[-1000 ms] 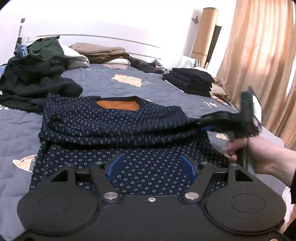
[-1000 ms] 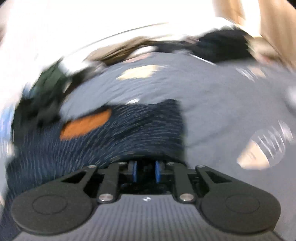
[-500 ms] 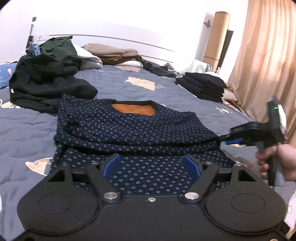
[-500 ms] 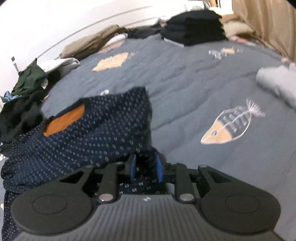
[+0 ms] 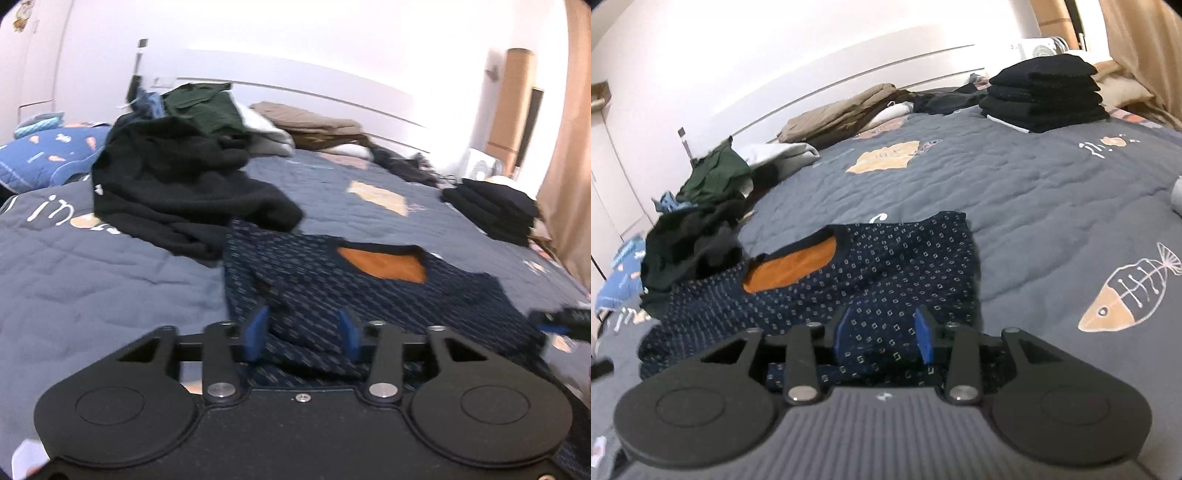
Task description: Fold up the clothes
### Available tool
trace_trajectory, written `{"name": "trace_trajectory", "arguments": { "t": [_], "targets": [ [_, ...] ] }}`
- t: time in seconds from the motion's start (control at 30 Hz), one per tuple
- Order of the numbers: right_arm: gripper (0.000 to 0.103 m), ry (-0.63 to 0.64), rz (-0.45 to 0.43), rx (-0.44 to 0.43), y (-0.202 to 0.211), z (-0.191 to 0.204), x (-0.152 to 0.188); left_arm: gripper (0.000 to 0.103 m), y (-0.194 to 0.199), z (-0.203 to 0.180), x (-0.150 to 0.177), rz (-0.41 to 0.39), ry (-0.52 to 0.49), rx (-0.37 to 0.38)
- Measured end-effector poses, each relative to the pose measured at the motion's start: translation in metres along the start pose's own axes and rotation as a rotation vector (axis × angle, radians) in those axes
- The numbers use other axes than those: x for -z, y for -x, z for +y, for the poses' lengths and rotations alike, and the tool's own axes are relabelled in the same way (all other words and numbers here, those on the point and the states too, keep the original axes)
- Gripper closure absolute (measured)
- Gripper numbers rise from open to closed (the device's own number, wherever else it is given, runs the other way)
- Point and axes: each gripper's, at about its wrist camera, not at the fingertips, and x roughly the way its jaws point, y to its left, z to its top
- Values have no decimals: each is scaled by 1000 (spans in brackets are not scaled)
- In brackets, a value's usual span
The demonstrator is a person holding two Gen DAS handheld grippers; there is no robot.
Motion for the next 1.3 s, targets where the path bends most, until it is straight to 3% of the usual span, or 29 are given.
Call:
{"name": "trace_trajectory", "arguments": {
  "t": [0.1,0.27,0.33,0.37,0.5,0.77,0.97,1.03,1.17,1.3],
  "targets": [
    [65,-3,12,3,-7,-1,3,68,-15,14,-10,-4,24,-42],
    [65,-25,23,-6,-11,-7,3,68,-50,22,-13,61,49,-52],
    [65,-26,34,-3,-13,-8,4,92,-61,27,-11,108,67,-59],
    [65,-26,40,-2,-14,-8,5,95,-64,32,-10,121,85,-65],
    [65,-14,53,11,-17,-11,7,96,-61,57,-9,123,175,-55],
    [65,16,98,40,-21,-10,9,98,-47,80,-12,154,244,-130],
    [64,19,122,47,-19,-9,6,97,-32,64,-19,115,205,-76],
    [64,12,130,46,-16,-9,4,92,-30,53,-20,110,177,-66],
    [63,7,136,34,-9,-8,1,63,-20,35,-16,102,129,-37],
    [62,6,132,18,3,-6,1,63,-7,21,-7,106,78,-26]
  ]
}}
